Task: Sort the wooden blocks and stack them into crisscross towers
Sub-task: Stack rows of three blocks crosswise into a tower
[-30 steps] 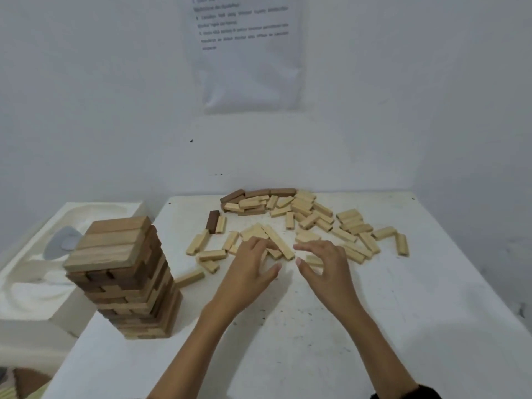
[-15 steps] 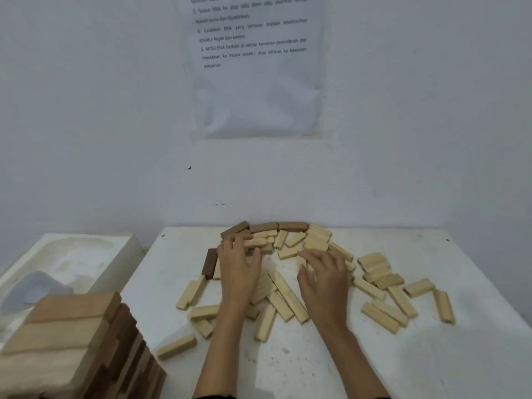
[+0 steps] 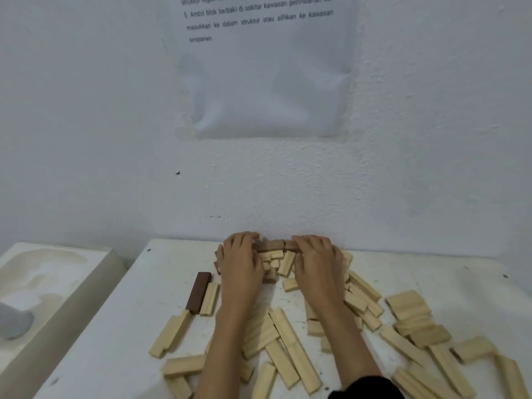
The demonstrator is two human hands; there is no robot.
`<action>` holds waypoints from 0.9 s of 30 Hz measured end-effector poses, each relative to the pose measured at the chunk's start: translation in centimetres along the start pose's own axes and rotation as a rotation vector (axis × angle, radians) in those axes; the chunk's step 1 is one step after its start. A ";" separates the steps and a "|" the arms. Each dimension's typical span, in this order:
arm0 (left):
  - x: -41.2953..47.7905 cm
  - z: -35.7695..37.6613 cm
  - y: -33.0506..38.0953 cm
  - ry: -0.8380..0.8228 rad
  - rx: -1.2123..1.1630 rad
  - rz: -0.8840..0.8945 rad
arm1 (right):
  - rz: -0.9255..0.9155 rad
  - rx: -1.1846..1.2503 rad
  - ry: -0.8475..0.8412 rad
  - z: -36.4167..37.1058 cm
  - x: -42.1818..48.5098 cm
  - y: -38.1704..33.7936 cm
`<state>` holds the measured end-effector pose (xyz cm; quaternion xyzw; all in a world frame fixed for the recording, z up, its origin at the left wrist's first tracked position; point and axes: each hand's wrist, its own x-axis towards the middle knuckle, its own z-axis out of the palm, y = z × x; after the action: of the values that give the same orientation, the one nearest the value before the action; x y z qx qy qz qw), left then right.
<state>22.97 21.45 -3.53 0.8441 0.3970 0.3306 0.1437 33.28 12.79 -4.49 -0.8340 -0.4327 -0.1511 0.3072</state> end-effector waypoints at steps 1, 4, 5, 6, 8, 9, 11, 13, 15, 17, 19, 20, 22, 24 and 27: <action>0.0 -0.1 0.2 -0.035 0.033 -0.005 | 0.003 -0.023 0.001 0.0 0.0 -0.1; -0.2 -0.3 0.5 -0.115 0.092 -0.038 | 0.021 -0.077 -0.013 0.1 0.0 0.1; -0.2 -0.4 0.5 -0.134 0.103 -0.048 | 0.040 -0.079 -0.034 0.0 0.0 0.2; -0.2 -0.5 0.5 -0.151 0.112 -0.057 | 0.064 -0.077 -0.050 -0.2 0.0 0.3; -0.1 -0.6 0.5 -0.182 0.133 -0.064 | 0.125 -0.051 -0.092 -0.7 0.0 0.5; -0.1 -0.6 0.5 -0.194 0.144 -0.066 | 0.151 -0.022 -0.109 -1.0 0.0 0.6; -0.1 -0.5 0.4 -0.210 0.163 -0.071 | 0.164 0.032 -0.102 -1.3 0.1 0.9; 0.0 -0.5 0.4 -0.230 0.168 -0.081 | 0.169 0.100 -0.115 -1.5 0.3 1.2; 0.0 -0.6 0.4 -0.246 0.157 -0.087 | 0.196 0.173 -0.136 -1.7 0.5 1.5; 0.0 -0.7 0.4 -0.248 0.128 -0.089 | 0.233 0.200 -0.154 -1.8 0.6 1.7; -0.1 -0.8 0.4 -0.237 0.096 -0.084 | 0.254 0.142 -0.188 -2.0 0.6 1.7; -0.1 -0.8 0.4 -0.233 0.086 -0.082 | 0.262 0.104 -0.200 -2.1 0.6 1.7; -0.1 -0.9 0.3 -0.233 0.067 -0.080 | 0.277 0.057 -0.204 -2.3 0.6 1.5; -0.1 -1.0 0.2 -0.244 0.050 -0.074 | 0.262 0.051 -0.191 -2.4 0.6 1.5; -0.1 -1.3 0.0 -0.238 0.025 -0.073 | 0.209 0.070 -0.185 -2.6 0.6 1.6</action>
<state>22.10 21.36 -2.60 0.8641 0.4116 0.2178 0.1912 35.00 10.82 -2.78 -0.8738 -0.3748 -0.0256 0.3089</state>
